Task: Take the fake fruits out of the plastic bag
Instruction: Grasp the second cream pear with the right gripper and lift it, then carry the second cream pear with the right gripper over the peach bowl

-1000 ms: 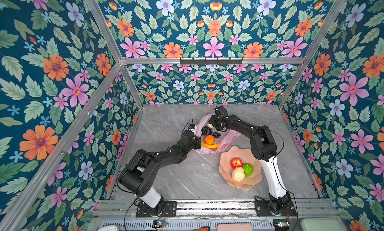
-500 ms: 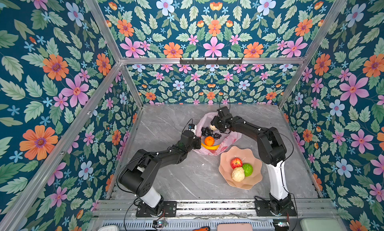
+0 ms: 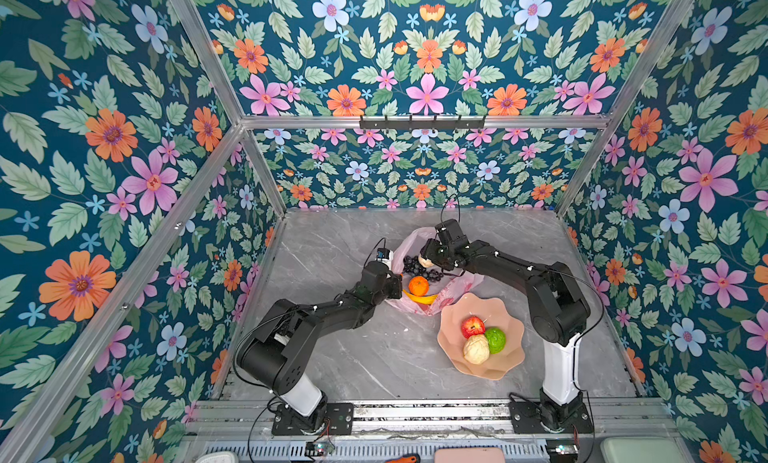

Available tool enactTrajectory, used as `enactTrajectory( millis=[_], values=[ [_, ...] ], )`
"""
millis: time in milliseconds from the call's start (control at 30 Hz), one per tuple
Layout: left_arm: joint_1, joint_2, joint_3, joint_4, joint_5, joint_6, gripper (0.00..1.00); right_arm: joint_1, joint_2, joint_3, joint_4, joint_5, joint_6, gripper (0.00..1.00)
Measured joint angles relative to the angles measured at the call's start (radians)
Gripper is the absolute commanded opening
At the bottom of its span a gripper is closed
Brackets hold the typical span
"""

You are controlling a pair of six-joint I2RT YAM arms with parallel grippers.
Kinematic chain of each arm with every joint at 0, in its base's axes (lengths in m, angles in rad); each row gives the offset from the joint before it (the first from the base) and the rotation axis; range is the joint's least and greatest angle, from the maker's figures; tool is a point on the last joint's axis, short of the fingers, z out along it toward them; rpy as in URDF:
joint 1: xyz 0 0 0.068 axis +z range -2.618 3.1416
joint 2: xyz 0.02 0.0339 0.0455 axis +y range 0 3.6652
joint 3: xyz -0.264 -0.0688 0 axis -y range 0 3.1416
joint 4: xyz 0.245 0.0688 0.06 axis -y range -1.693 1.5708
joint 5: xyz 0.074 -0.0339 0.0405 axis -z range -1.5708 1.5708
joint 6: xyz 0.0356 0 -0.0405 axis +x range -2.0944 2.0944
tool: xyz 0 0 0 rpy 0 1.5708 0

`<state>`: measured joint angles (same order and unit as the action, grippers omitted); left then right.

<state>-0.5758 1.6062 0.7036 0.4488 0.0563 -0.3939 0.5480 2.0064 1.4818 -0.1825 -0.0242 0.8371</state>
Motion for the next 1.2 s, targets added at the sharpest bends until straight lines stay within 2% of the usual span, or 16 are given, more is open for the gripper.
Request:
enactTrajectory(
  millis=[233,567,733,900,1200],
  values=[
    [0.0,0.0,0.0,0.0,-0.003,0.0,0.0,0.026,-0.075,-0.078,0.023,-0.027,-0.013,0.64],
    [0.0,0.0,0.0,0.0,-0.004,0.0,0.0,0.111,-0.333,-0.269,0.021,0.007,-0.106,0.63],
    [0.0,0.0,0.0,0.0,-0.004,0.001,0.0,0.165,-0.465,-0.363,0.0,0.105,-0.162,0.63],
    [0.0,-0.003,-0.003,0.0,-0.006,0.003,0.0,0.275,-0.577,-0.427,-0.045,0.22,-0.204,0.63],
    [0.0,-0.016,-0.014,0.0,-0.015,0.003,0.0,0.423,-0.69,-0.533,-0.1,0.433,-0.267,0.63]
  ],
)
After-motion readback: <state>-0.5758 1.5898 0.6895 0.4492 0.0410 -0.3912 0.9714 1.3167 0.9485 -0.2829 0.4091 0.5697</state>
